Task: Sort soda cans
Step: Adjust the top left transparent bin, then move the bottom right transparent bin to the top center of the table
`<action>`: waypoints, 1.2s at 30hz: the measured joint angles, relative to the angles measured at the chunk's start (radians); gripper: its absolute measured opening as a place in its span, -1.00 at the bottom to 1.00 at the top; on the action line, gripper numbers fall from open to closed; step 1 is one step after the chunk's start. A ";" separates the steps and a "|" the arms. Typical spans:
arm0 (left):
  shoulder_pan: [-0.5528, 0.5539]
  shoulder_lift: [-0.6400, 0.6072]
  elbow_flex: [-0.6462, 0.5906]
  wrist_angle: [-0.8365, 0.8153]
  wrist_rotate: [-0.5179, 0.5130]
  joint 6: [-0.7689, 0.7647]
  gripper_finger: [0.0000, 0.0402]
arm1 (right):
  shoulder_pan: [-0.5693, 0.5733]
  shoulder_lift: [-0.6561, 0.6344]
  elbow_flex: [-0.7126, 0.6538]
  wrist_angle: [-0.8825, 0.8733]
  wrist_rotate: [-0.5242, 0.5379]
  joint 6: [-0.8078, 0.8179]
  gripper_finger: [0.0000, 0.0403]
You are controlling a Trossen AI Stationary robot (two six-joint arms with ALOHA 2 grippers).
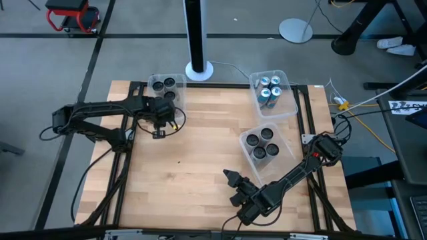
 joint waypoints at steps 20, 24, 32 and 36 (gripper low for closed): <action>-0.018 -0.009 0.220 -0.182 -0.004 -0.056 0.20 | 0.000 0.000 0.001 -0.001 0.000 -0.028 0.85; -0.041 -0.062 0.266 -0.148 -0.002 -0.038 0.21 | 0.000 -0.006 0.049 -0.044 0.016 -0.076 0.85; -0.128 -0.270 0.267 -0.016 0.126 -0.082 0.21 | 0.005 -0.114 0.253 -0.257 -0.009 -0.199 0.85; -0.198 -0.364 0.267 0.049 0.225 -0.108 0.21 | -0.026 -0.166 0.374 -0.406 -0.321 -0.167 0.85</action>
